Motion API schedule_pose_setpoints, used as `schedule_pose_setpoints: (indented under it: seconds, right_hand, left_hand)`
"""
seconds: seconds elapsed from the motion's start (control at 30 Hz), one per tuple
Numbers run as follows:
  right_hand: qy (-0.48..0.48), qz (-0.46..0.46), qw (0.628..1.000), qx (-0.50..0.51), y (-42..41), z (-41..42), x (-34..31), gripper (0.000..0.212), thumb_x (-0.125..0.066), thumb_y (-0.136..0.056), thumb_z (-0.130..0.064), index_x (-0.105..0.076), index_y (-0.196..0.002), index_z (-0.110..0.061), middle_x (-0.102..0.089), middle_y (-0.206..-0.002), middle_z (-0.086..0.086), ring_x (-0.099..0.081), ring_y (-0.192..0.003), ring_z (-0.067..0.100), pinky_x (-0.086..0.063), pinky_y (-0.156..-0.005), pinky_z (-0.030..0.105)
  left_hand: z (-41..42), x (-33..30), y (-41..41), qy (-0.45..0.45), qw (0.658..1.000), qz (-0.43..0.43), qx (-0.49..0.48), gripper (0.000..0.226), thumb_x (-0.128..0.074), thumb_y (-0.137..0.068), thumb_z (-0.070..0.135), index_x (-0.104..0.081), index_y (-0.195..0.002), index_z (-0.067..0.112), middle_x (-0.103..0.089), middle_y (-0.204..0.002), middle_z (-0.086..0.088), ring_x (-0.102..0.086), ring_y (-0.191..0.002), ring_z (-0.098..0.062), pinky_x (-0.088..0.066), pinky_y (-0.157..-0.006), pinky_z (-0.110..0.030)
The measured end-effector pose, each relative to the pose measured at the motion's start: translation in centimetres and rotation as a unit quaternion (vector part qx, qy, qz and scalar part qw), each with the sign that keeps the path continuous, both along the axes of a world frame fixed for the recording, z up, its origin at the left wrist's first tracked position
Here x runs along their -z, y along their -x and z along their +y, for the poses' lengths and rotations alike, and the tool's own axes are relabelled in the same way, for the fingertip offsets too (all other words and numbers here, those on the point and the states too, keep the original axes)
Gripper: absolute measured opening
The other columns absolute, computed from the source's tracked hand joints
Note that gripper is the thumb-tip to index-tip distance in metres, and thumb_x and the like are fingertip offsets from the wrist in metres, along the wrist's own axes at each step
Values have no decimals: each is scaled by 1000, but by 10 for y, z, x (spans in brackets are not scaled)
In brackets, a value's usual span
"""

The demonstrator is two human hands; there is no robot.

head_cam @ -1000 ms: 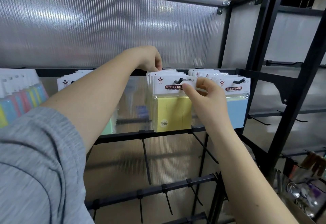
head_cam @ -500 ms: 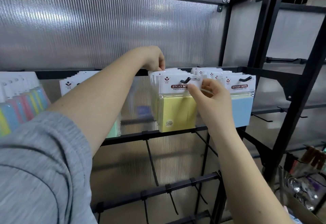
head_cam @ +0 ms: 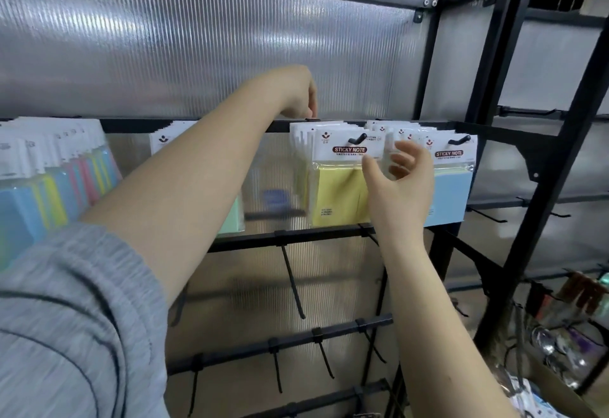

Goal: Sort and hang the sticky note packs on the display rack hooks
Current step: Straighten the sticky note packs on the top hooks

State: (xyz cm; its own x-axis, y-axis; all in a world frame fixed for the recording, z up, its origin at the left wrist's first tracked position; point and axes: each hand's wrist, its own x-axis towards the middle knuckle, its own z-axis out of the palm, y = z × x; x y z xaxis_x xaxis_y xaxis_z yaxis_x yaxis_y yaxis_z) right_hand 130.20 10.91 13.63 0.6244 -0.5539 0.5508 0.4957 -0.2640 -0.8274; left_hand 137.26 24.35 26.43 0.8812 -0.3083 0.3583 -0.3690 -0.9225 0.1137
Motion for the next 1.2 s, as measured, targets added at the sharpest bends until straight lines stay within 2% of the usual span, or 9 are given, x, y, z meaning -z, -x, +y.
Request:
schedule_pose_setpoints:
  seconds: [0.1,0.27,0.37,0.53,0.6,0.7,0.83,1.03,1.2]
  right_hand:
    - [4,-6,1000,19,11,3,3,24,-67,-84,-21,-51,-101,-28,-55,-104,-8,-52,-97,8,-37,-81,16]
    - [63,-9,997,-49,30,21,9,12,-63,-83,-13,-60,-79,-24,-62,-85,-6,-56,-84,8,-47,-83,27]
    - [81,-8,992,-94,36,38,10,8,-63,-82,-7,-64,-78,-15,-63,-75,-6,-59,-77,12,-48,-77,28]
    - [124,23,979,-162,38,69,12,6,-63,-87,-13,-66,-90,-17,-65,-84,-8,-60,-85,9,-47,-77,18]
    - [139,33,974,-175,35,81,12,18,-61,-90,-17,-66,-107,-14,-67,-99,-4,-61,-92,7,-49,-82,16]
    - [144,44,969,-198,27,104,9,32,-56,-95,-21,-59,-125,-13,-63,-111,-8,-58,-94,-1,-47,-72,5]
    - [78,48,979,-183,15,131,4,32,-57,-94,-26,-60,-124,-14,-65,-110,-6,-60,-99,2,-49,-88,19]
    - [7,72,981,-180,4,141,-1,21,-63,-90,-34,-59,-104,-19,-62,-90,-11,-56,-76,0,-45,-63,11]
    - [1,78,974,-214,0,143,-8,12,-61,-92,-30,-66,-85,-21,-55,-54,-17,-42,-41,-3,-35,-41,14]
  left_hand:
    - [11,-1,21,2,1000,-6,-12,15,-57,-91,13,-70,-100,15,-64,-104,-2,-56,-95,-19,-38,-75,-29]
    - [36,-2,49,17,999,-9,-49,16,-56,-92,13,-70,-99,15,-64,-98,-1,-56,-93,-17,-40,-76,-29]
    - [54,-1,60,15,998,13,-56,20,-52,-93,12,-71,-98,15,-67,-96,0,-57,-89,-15,-40,-75,-26]
    - [93,-1,62,41,996,14,-77,16,-55,-92,18,-71,-93,19,-66,-94,4,-57,-87,-13,-42,-75,-29]
    - [110,0,58,53,995,17,-82,16,-56,-92,19,-71,-90,21,-65,-94,5,-57,-89,-14,-46,-79,-32]
    - [132,5,50,56,994,17,-88,18,-54,-92,19,-72,-92,20,-63,-97,4,-54,-91,-15,-41,-78,-31]
    - [152,17,34,107,991,13,-79,21,-51,-94,16,-71,-100,17,-59,-99,1,-51,-90,-16,-37,-75,-27]
    - [171,35,13,202,978,8,-51,19,-54,-94,15,-67,-107,9,-65,-106,-9,-54,-87,-18,-44,-81,-29]
    - [172,35,8,176,983,25,-47,23,-55,-94,18,-69,-112,12,-66,-114,-7,-57,-94,-19,-44,-85,-29]
